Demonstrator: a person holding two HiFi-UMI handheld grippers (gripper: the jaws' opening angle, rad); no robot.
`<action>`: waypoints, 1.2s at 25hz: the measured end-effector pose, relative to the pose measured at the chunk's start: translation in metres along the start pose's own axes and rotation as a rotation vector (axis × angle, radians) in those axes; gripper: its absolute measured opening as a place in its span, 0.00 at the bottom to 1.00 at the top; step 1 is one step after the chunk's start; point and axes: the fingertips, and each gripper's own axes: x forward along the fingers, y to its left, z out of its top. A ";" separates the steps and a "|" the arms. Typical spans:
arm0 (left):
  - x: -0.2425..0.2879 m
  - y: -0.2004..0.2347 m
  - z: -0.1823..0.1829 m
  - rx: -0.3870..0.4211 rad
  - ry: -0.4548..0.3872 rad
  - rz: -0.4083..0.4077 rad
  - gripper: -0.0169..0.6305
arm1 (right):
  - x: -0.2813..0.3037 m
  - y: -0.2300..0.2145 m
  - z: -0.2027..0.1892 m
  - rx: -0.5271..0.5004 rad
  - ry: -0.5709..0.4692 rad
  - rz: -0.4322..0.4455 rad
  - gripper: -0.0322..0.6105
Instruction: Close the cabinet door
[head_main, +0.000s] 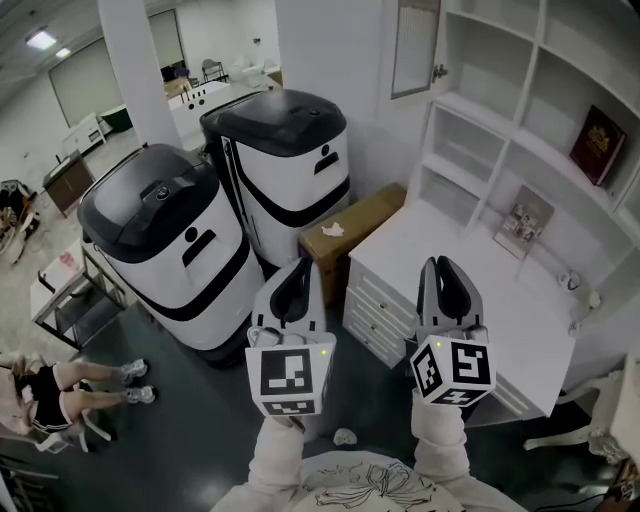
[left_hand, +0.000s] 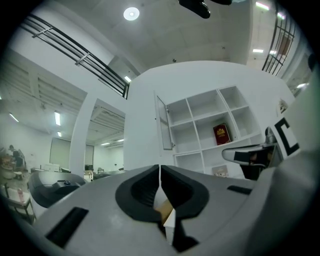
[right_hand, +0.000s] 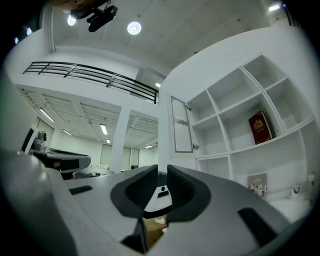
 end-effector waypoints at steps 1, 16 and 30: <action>0.008 0.000 -0.002 -0.001 0.002 0.004 0.04 | 0.008 -0.003 -0.002 0.002 0.002 0.004 0.12; 0.099 0.022 -0.020 -0.007 0.028 0.031 0.04 | 0.105 -0.025 -0.020 0.014 0.016 0.039 0.12; 0.226 0.083 -0.021 0.006 0.010 -0.052 0.04 | 0.241 -0.030 -0.011 -0.015 -0.007 -0.035 0.13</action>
